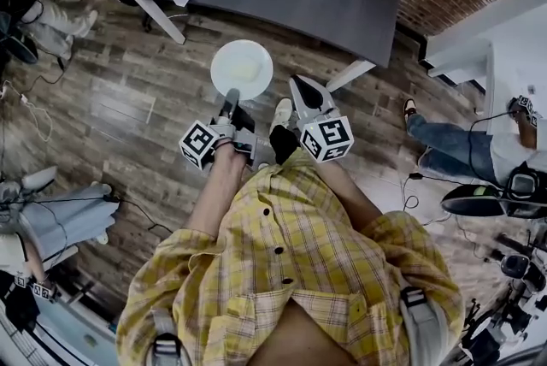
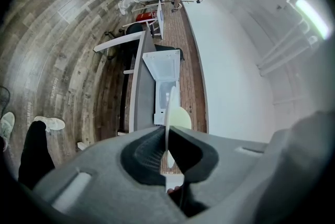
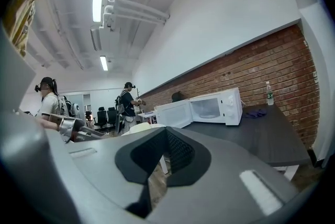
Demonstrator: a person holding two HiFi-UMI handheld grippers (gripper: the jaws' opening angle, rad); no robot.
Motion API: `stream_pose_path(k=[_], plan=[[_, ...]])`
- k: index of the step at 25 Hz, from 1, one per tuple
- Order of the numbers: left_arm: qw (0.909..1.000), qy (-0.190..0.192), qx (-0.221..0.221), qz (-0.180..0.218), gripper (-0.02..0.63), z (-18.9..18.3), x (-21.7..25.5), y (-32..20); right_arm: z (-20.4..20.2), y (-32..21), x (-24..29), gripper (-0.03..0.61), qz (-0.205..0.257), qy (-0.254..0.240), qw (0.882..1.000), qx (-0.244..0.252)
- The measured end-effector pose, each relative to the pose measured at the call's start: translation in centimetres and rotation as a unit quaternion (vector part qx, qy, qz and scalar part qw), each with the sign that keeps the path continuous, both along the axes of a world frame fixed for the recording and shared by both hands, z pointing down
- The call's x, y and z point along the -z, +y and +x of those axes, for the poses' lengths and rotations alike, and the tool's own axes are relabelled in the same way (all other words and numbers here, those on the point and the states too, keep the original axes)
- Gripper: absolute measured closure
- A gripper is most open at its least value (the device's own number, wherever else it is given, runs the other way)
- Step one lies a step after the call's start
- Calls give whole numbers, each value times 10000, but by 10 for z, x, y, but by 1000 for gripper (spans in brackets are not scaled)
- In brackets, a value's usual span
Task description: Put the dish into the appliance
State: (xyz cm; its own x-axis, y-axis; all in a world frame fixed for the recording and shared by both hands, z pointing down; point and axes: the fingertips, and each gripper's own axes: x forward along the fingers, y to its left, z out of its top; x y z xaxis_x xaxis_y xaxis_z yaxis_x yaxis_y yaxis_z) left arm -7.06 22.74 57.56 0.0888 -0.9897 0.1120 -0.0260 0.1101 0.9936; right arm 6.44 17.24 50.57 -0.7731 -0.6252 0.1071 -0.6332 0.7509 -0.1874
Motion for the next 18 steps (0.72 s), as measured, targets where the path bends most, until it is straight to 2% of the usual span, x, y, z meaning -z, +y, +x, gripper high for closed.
stream_pose_path(k=[7, 18], plan=[[9999, -16, -35, 103, 604, -10, 5, -59, -11, -55, -3, 574, -14, -111, 9999, -44], [9998, -155, -63, 47, 603, -33, 4, -159, -31, -154, -13, 574, -125, -180, 9997, -84]])
